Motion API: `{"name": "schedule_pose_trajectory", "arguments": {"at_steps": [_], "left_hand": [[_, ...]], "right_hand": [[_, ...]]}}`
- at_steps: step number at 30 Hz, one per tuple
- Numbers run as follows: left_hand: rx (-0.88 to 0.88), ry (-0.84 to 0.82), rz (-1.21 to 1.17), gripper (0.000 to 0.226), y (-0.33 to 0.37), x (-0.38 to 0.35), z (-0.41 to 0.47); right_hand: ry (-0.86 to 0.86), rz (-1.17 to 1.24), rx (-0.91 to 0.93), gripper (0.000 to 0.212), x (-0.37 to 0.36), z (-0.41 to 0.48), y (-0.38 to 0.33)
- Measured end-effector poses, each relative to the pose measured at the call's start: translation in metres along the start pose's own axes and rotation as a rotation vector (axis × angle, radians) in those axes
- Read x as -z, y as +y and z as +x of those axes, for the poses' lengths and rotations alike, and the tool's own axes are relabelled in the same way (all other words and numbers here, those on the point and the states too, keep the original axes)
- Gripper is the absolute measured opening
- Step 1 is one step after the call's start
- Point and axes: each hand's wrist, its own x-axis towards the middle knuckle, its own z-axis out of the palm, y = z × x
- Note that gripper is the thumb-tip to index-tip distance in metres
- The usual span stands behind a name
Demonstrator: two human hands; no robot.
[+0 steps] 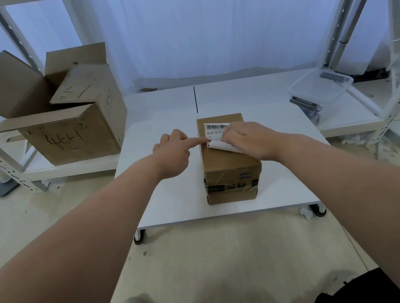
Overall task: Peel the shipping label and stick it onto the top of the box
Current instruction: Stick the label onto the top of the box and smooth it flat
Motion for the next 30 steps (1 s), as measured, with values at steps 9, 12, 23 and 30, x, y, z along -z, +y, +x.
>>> {"name": "schedule_pose_trajectory", "arguments": {"at_steps": [9, 12, 23, 30], "left_hand": [[-0.093, 0.029, -0.062, 0.061, 0.014, 0.001, 0.007], [-0.078, 0.013, -0.129, 0.061, 0.011, 0.000, 0.010], [-0.126, 0.007, 0.049, 0.062, 0.014, 0.001, 0.008], [-0.100, 0.044, -0.067, 0.061, 0.018, 0.003, 0.004]], "right_hand": [[-0.022, 0.113, -0.030, 0.032, 0.010, 0.001, 0.021], [-0.024, 0.122, -0.027, 0.032, 0.010, 0.002, 0.024], [-0.012, 0.105, -0.050, 0.037, 0.008, 0.001, 0.022], [-0.065, -0.288, 0.205, 0.036, 0.010, -0.011, 0.020]]}}
